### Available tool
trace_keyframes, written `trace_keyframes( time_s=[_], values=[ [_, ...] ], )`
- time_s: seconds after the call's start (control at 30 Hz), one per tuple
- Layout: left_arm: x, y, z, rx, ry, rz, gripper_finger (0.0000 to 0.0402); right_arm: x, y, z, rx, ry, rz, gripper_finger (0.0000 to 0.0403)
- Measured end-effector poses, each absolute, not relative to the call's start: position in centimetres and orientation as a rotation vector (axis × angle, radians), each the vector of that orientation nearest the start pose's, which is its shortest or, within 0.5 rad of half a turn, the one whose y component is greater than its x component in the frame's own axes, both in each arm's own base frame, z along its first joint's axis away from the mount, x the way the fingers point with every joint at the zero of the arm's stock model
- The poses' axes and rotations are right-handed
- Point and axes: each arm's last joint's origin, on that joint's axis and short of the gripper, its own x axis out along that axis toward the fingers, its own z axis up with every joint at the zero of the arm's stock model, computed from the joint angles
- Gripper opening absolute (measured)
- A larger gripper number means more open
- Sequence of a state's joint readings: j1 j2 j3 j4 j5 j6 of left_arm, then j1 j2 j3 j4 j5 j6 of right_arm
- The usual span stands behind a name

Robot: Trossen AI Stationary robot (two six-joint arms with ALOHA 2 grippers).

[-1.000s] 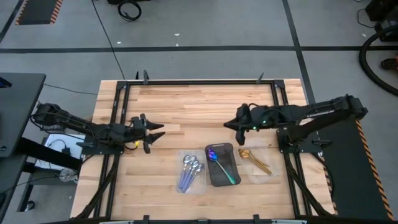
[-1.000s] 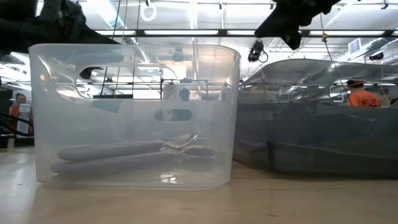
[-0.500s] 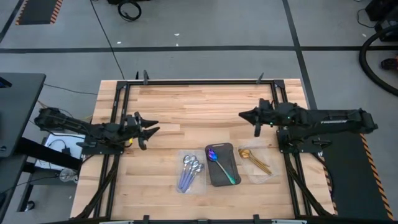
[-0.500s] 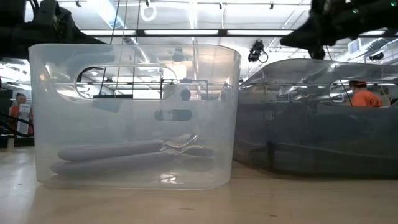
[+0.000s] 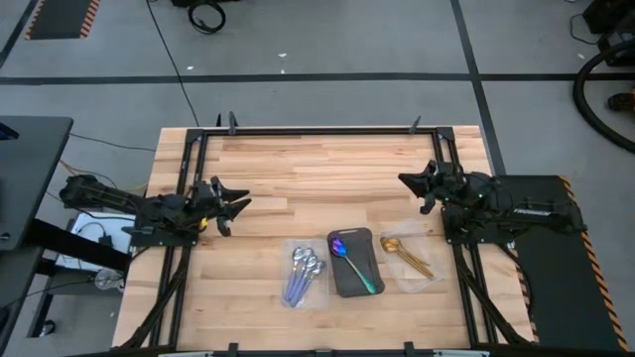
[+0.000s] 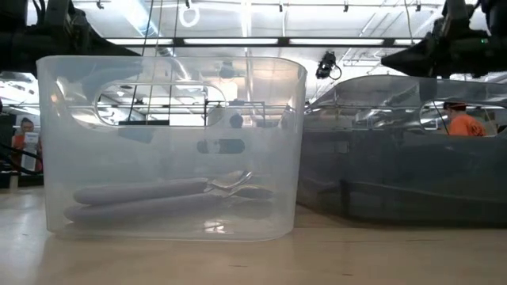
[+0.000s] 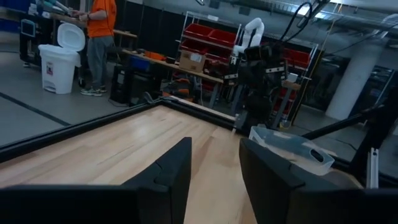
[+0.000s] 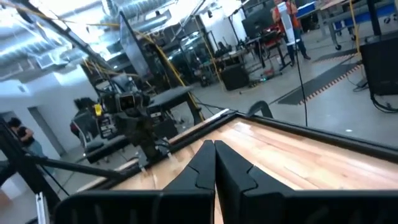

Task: Sort silverware by color (type)
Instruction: Return to Home Position

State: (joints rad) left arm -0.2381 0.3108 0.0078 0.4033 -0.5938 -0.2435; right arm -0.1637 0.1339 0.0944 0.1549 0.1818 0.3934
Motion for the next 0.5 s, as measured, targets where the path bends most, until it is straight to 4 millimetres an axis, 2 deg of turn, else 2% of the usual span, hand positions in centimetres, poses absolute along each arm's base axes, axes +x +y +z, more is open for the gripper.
trace_keyframes(
  time_s=[0.23,0.5],
  values=[
    [11.1,-1.3,17.8,-0.270,-0.139,0.359,0.0141,9.3,-2.2,18.2,0.412,-0.243,-0.326,0.0007],
    [10.1,-2.5,18.5,-0.218,-0.179,0.319,0.0128,9.3,-2.2,18.2,0.418,-0.245,-0.301,0.0007]
  ],
)
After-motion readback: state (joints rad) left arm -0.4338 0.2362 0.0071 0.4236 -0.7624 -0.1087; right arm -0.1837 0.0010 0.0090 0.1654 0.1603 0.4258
